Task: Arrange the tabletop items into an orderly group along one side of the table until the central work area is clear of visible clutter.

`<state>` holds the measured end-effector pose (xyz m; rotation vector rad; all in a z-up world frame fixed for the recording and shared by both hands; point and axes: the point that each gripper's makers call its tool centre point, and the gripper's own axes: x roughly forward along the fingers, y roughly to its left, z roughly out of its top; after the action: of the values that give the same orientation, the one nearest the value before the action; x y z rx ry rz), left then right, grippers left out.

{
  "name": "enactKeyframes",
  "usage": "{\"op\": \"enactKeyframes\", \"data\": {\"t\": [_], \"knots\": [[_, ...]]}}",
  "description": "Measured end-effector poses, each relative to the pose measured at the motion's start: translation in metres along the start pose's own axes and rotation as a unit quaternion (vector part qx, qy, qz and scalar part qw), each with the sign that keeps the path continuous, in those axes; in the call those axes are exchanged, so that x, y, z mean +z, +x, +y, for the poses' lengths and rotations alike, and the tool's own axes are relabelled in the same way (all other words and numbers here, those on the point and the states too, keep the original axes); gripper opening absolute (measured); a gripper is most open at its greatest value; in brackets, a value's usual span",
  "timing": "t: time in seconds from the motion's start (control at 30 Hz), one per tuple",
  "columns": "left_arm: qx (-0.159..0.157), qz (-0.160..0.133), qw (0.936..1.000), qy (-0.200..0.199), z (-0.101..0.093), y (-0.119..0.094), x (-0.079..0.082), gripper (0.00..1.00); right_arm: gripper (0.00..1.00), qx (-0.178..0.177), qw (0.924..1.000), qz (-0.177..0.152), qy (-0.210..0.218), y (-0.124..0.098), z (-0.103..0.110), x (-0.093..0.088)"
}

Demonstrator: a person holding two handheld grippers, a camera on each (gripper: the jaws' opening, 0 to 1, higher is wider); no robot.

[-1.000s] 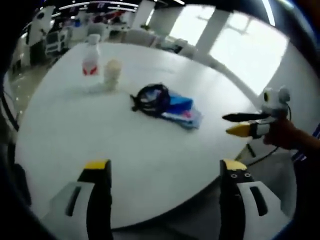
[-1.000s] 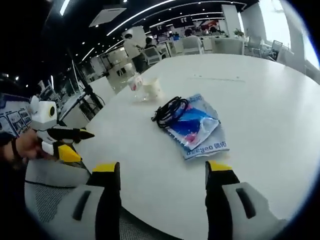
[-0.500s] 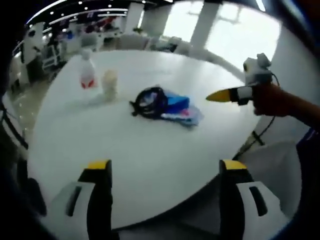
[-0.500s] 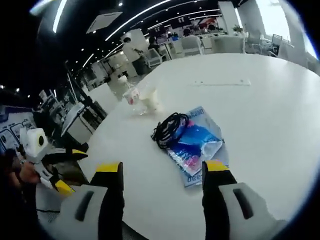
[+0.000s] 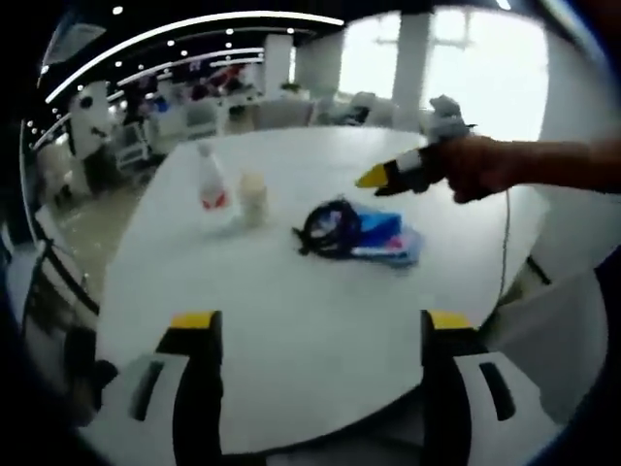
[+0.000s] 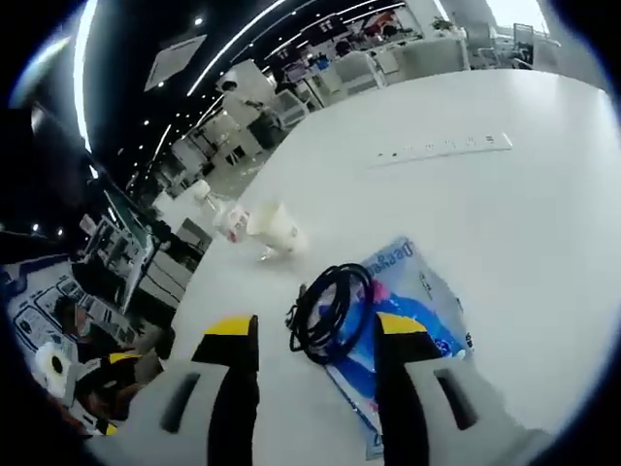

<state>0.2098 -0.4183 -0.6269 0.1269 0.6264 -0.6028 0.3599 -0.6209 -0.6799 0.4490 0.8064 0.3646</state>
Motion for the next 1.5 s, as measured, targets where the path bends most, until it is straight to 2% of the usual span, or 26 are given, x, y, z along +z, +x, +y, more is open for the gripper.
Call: {"op": "enactKeyframes", "data": {"t": [0.1, 0.17, 0.2, 0.27, 0.33, 0.47, 0.53, 0.57, 0.6, 0.73, 0.83, 1.03, 1.13, 1.2, 1.23, 1.3, 1.5], "knots": [[0.014, 0.006, 0.9999, 0.004, 0.005, 0.0, -0.004, 0.8, 0.46, -0.008, 0.9994, 0.015, 0.029, 0.018, -0.014, 0.001], [0.017, 0.008, 0.9998, 0.002, 0.006, 0.001, -0.004, 0.79, 0.46, -0.013, 0.9992, 0.019, 0.033, 0.027, -0.021, 0.002], [0.018, 0.009, 0.9998, 0.002, 0.007, 0.002, -0.004, 0.78, 0.45, -0.014, 0.9983, 0.025, 0.05, 0.032, -0.024, 0.001], [0.027, 0.015, 0.9995, 0.005, 0.009, 0.002, -0.007, 0.74, 0.44, -0.004, 0.9909, 0.038, 0.129, 0.044, -0.028, -0.004], [0.033, 0.013, 0.9993, 0.011, 0.009, 0.001, -0.006, 0.73, 0.41, -0.003, 0.9858, 0.036, 0.164, 0.052, -0.032, -0.002], [0.035, 0.03, 0.9987, 0.02, 0.008, 0.006, -0.012, 0.73, 0.3, -0.004, 0.9873, 0.052, 0.15, 0.062, -0.028, -0.007], [0.036, 0.032, 0.9986, 0.023, 0.008, 0.006, -0.012, 0.72, 0.24, -0.016, 0.9849, 0.071, 0.157, 0.066, -0.032, -0.016], [0.037, 0.03, 0.9986, 0.022, 0.009, 0.005, -0.012, 0.71, 0.21, -0.019, 0.9809, 0.078, 0.177, 0.066, -0.032, -0.019], [0.037, 0.029, 0.9987, 0.021, 0.009, 0.005, -0.011, 0.7, 0.21, -0.015, 0.9789, 0.075, 0.19, 0.068, -0.031, -0.018], [0.044, 0.025, 0.9987, 0.002, 0.015, 0.003, -0.009, 0.69, 0.17, -0.006, 0.9799, 0.074, 0.185, 0.071, -0.03, -0.016], [0.049, 0.021, 0.9985, -0.011, 0.019, 0.001, -0.008, 0.69, 0.07, 0.002, 0.9779, 0.068, 0.198, 0.067, -0.029, -0.012], [0.049, 0.025, 0.9985, -0.005, 0.017, 0.004, -0.01, 0.68, 0.05, 0.019, 0.9773, 0.045, 0.206, 0.057, -0.023, -0.006], [0.048, 0.029, 0.9984, 0.004, 0.016, 0.004, -0.011, 0.68, 0.05, 0.043, 0.9763, 0.025, 0.211, 0.052, -0.014, 0.002], [0.05, 0.028, 0.9984, 0.005, 0.017, 0.004, -0.011, 0.68, 0.05, 0.049, 0.9772, 0.029, 0.204, 0.048, -0.01, 0.001], [0.049, 0.027, 0.9984, 0.002, 0.017, 0.004, -0.01, 0.68, 0.05, 0.063, 0.975, 0.018, 0.212, 0.046, -0.005, 0.004], [0.048, 0.024, 0.9985, -0.001, 0.018, 0.003, -0.01, 0.68, 0.04, 0.068, 0.9696, 0.016, 0.234, 0.044, -0.002, 0.005], [0.057, 0.023, 0.9981, -0.002, 0.024, 0.004, -0.011, 0.68, 0.04, 0.091, 0.9719, 0.005, 0.217, 0.034, 0.019, 0.007]]}}
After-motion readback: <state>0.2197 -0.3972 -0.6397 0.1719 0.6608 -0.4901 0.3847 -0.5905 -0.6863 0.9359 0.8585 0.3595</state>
